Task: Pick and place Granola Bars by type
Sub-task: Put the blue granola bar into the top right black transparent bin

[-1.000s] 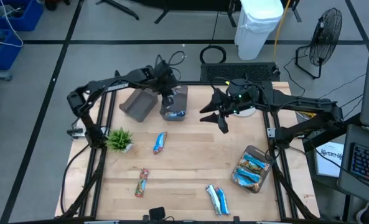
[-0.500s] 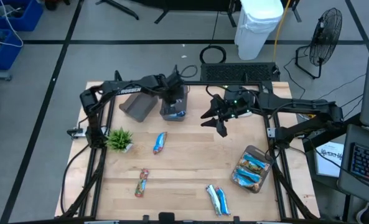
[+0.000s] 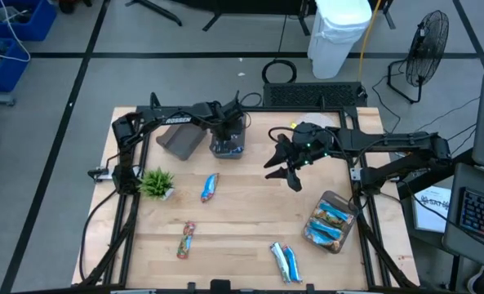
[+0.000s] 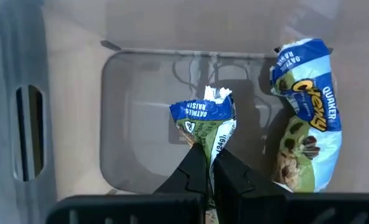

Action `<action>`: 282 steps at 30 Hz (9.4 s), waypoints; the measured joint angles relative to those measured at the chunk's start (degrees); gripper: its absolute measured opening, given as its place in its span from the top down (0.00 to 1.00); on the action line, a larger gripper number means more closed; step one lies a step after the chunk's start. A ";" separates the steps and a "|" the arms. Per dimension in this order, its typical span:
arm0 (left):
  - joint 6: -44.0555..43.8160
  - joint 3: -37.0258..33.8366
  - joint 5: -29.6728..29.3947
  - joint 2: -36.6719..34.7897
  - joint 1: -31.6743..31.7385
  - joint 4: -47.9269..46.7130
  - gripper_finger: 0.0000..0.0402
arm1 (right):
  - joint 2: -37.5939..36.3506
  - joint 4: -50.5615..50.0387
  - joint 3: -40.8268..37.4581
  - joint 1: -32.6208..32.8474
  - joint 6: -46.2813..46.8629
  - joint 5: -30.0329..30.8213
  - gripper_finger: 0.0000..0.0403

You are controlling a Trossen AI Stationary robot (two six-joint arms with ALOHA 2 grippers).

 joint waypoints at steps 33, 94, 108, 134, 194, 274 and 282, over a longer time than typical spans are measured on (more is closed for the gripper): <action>-26.41 -0.04 5.86 -20.73 -7.27 -3.46 0.37 | -0.02 7.02 0.00 10.13 -55.04 0.25 0.49; -59.14 -0.02 8.96 -30.49 -22.54 16.87 0.37 | 32.19 9.95 -0.44 35.27 -57.71 -4.82 0.35; -58.07 -0.02 7.52 -30.49 -22.82 17.42 0.37 | 32.26 16.64 -6.56 35.25 -57.47 -4.80 0.35; -55.55 -0.02 11.07 -30.49 -25.42 16.93 0.37 | 32.24 26.29 -6.67 35.27 -34.15 -4.44 1.00; -33.59 -0.01 -2.56 -40.02 -25.33 11.00 0.37 | 7.56 29.15 6.29 21.89 -4.96 28.62 1.00; -36.90 -0.06 2.46 -38.31 -34.73 25.18 0.92 | 7.26 26.28 13.66 16.30 -10.99 31.05 0.92; -33.68 -0.11 -5.44 -39.67 -30.39 24.18 0.93 | 2.88 18.77 13.66 16.53 -9.64 38.84 0.69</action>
